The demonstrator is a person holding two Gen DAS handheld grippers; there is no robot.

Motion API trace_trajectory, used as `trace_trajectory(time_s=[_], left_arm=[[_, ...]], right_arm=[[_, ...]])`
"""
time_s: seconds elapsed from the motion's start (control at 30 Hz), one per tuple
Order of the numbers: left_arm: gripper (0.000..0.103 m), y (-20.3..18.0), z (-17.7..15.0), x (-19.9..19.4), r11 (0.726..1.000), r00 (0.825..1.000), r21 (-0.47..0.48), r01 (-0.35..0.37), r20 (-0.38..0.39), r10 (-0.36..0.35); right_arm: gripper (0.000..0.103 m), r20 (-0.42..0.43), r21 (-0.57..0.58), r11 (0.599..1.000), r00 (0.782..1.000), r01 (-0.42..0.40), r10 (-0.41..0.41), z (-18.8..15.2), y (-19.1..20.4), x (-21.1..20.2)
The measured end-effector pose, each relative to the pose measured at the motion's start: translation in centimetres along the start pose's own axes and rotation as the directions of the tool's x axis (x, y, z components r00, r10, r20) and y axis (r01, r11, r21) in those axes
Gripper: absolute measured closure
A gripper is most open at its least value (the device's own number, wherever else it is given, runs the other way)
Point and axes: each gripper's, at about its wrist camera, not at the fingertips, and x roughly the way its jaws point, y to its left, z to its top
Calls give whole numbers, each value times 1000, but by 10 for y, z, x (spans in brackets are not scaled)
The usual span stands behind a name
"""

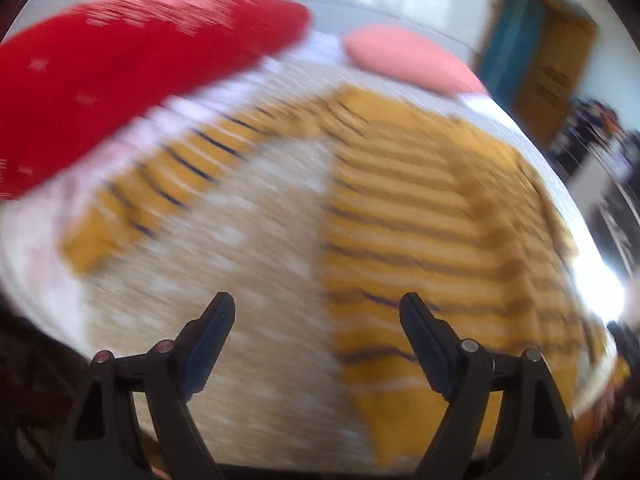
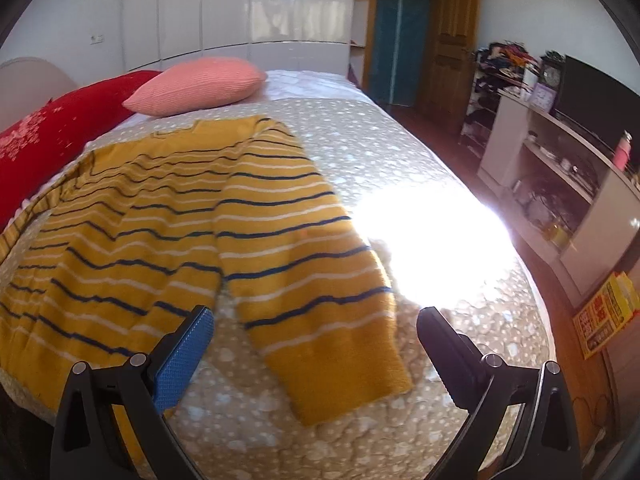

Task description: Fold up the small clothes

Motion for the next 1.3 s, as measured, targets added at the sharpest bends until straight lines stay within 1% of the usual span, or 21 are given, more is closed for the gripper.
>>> trace_trajectory(time_s=[0.13,0.17,0.2,0.23,0.3,0.33,0.43,0.53,0.6,0.63,0.7,0.8,0.87,0.93,0.97,1.0,1.07,1.1,1.17,1.2,1.3], left_arm=[[19,-33,-18,12,992,989,-30,120,-84,-122],[21,-40,-21,10,996,993,-27,89,-81,-91],[33,-46,-23,6,999,996,-11,48,-71,-49],[42,-50,-26,2,1000,997,5,20,-68,-19],[62,-46,-30,6,998,993,32,-63,-97,65],[62,-34,-28,6,998,991,30,-61,-115,64],[63,-28,-24,5,998,991,5,-62,-121,62],[62,-29,-28,3,996,988,20,-86,-124,88],[59,-28,-24,10,995,990,28,-91,-107,94],[57,-28,-24,9,996,991,24,-82,-106,84],[43,-24,-21,13,999,995,1,-44,-93,44],[32,-21,-19,14,1000,996,-28,13,-86,-16],[29,-22,-19,17,999,997,-28,30,-77,-32],[29,-25,-19,19,999,997,-18,29,-67,-31],[34,-27,-20,19,1000,998,-6,23,-63,-24],[60,-29,-21,19,1000,998,11,12,-57,-12],[91,-31,-21,18,999,998,38,-28,-62,30],[94,-28,-21,16,1000,997,26,10,-72,-8],[95,-24,-20,11,1000,997,4,19,-74,-19],[95,-23,-21,9,1000,998,2,17,-68,-16],[95,-19,-26,-6,1000,998,-23,13,-56,-14]], right_arm=[[0,-40,37,999,999,2,0,0,-15,26],[0,-60,26,1000,998,-13,15,0,-13,34],[8,-78,20,998,995,-58,60,-1,-11,41],[32,-99,25,993,988,-113,115,-2,-8,46],[58,-89,21,989,985,-146,147,0,-5,44],[88,-91,19,981,976,-195,196,4,-8,43],[88,-77,86,972,971,-220,227,16,-34,41],[88,-44,95,995,999,20,-16,30,-73,46],[85,-69,117,976,982,185,-178,34,-98,54],[80,-85,139,971,979,197,-186,35,-106,53],[78,-64,195,974,993,112,-101,32,-109,36],[46,-23,214,970,992,-119,127,20,-80,10],[43,-41,214,928,946,-306,322,9,-47,10],[43,-93,216,858,865,-467,494,-8,-10,12],[43,-122,218,829,828,-515,547,-18,7,14],[43,-150,210,813,804,-543,575,-25,25,18],[43,-175,175,824,806,-540,565,-36,49,23],[43,-173,156,832,815,-532,554,-37,60,23],[55,-175,134,836,818,-532,548,-34,69,26],[86,-193,136,823,800,-551,567,-31,74,27],[93,-192,159,800,777,-579,600,-26,68,24]])
